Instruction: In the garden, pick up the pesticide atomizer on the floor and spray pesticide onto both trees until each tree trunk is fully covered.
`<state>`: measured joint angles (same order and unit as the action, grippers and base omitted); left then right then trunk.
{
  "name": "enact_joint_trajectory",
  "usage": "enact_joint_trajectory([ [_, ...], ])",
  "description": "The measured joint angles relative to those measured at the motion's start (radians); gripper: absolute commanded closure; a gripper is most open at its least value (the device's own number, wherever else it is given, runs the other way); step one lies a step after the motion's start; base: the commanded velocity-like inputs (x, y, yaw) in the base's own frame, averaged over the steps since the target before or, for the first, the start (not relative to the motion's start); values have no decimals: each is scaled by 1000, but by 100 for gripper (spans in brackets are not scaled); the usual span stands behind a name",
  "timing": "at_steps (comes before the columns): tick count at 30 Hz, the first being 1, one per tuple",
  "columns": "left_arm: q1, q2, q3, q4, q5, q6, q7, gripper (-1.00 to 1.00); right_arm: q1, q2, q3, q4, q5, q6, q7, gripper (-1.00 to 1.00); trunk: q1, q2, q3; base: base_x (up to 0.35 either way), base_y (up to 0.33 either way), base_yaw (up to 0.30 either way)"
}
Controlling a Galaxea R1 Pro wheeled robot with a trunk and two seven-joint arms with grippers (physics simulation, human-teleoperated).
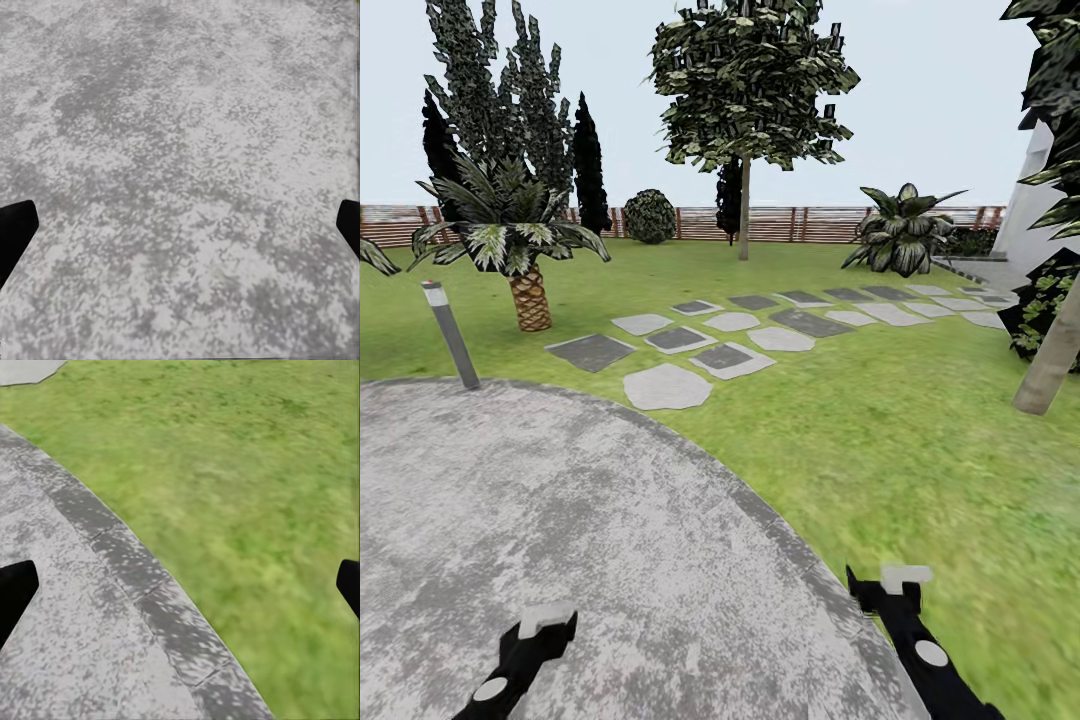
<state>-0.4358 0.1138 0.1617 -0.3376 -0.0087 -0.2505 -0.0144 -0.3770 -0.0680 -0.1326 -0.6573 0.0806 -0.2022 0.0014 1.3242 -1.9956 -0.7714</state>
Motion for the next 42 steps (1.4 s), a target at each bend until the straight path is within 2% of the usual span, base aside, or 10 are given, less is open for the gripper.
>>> enact_joint_trajectory([
  [2,2,0,-12,11,-10,-11,0,-100,-11,2,0,-11,0,11,0,-100,0,0,0,0,0,0],
  [6,8,-1,-8,-11,-20,-34,-1,-100,-10,5,0,5,-1,-8,0,-100,0,0,0,0,0,0],
  [14,10,-1,-18,-9,-23,-76,0,-100,-10,-1,0,13,-2,-14,1,-100,31,-56,-25,0,0,0],
  [23,10,-1,-17,-7,-23,-77,0,-100,-10,-1,-2,12,-3,-16,1,-100,65,-119,-53,0,0,0],
  [42,10,-1,-17,-7,-24,-77,0,-100,-10,0,-4,12,-3,-16,0,-100,138,-252,-137,0,0,0],
])
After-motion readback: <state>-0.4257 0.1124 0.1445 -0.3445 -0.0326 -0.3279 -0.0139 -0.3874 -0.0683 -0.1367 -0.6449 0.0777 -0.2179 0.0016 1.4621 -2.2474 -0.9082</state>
